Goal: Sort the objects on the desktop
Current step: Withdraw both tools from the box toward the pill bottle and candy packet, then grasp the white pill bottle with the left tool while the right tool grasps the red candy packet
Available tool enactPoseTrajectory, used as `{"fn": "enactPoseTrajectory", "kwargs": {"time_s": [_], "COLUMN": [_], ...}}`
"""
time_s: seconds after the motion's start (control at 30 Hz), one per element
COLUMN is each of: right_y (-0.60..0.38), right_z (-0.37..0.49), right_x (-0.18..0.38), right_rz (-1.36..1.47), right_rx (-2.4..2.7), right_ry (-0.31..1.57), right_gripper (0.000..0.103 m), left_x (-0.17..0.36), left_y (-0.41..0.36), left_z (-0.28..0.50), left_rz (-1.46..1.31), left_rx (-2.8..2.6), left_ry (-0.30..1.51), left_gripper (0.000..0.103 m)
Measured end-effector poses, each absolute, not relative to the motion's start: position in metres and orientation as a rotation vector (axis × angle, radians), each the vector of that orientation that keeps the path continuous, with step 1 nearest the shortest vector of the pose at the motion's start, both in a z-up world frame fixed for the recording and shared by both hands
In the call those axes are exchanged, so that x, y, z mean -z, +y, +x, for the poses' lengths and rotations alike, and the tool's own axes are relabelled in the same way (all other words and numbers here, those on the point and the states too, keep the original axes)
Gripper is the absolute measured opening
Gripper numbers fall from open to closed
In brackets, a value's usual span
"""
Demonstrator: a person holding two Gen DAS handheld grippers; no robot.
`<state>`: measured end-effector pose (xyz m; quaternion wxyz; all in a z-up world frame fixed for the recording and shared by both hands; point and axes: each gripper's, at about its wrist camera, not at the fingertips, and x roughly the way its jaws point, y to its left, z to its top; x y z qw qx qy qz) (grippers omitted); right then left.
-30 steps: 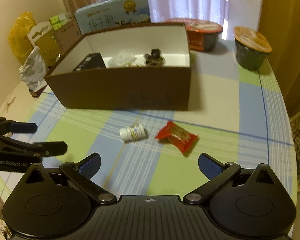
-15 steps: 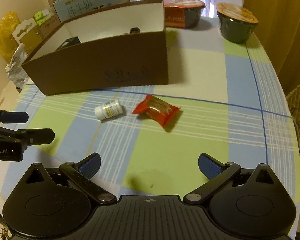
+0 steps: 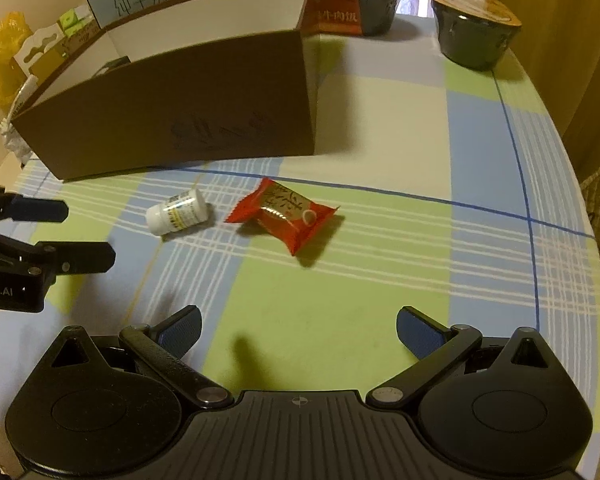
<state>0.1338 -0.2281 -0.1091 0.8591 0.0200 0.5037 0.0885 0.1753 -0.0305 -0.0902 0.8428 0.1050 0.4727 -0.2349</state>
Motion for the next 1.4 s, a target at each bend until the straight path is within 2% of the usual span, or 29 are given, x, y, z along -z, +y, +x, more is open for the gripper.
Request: {"fn": "enactPoseTrajectory", "kwargs": {"time_s": [0.3,0.47,0.57,0.63,0.83,0.9,0.93,1.07,1.27,1.4], "right_y": [-0.233,-0.230,-0.225,-0.223,-0.220,-0.220,-0.220,-0.217,-0.205,-0.200], "right_z": [0.160,0.174,0.179,0.182,0.188,0.190,0.190,0.192,0.196,0.197], "right_x": [0.122,0.125,0.127,0.128,0.130,0.131,0.131,0.129,0.129,0.131], "right_rz": [-0.032,-0.127,-0.198,-0.225,-0.263,-0.269,-0.271,-0.279,-0.306,-0.313], "right_rx": [-0.242,-0.309,-0.368,-0.407,-0.485,-0.495,-0.500,-0.523,-0.539,-0.553], "right_ry": [1.057,1.026,0.991,0.974,0.953,0.955,0.955,0.947,0.926,0.932], "right_gripper": [0.101,0.101,0.098,0.093,0.082,0.079,0.077,0.073,0.062,0.045], "left_x": [0.109,0.119,0.125,0.127,0.134,0.137,0.139,0.139,0.139,0.138], "left_y": [-0.053,-0.066,-0.072,-0.075,-0.082,-0.085,-0.084,-0.074,-0.046,-0.026], "left_z": [0.202,0.214,0.221,0.224,0.227,0.226,0.225,0.224,0.226,0.225], "left_rz": [0.285,0.340,0.366,0.369,0.381,0.405,0.413,0.386,0.314,0.245], "left_rx": [0.601,0.631,0.648,0.666,0.759,0.766,0.758,0.717,0.593,0.533], "left_ry": [0.995,0.997,1.000,0.997,0.966,0.971,0.978,0.993,1.038,1.072], "left_gripper": [0.068,0.067,0.062,0.059,0.040,0.025,0.022,0.022,0.022,0.022]}}
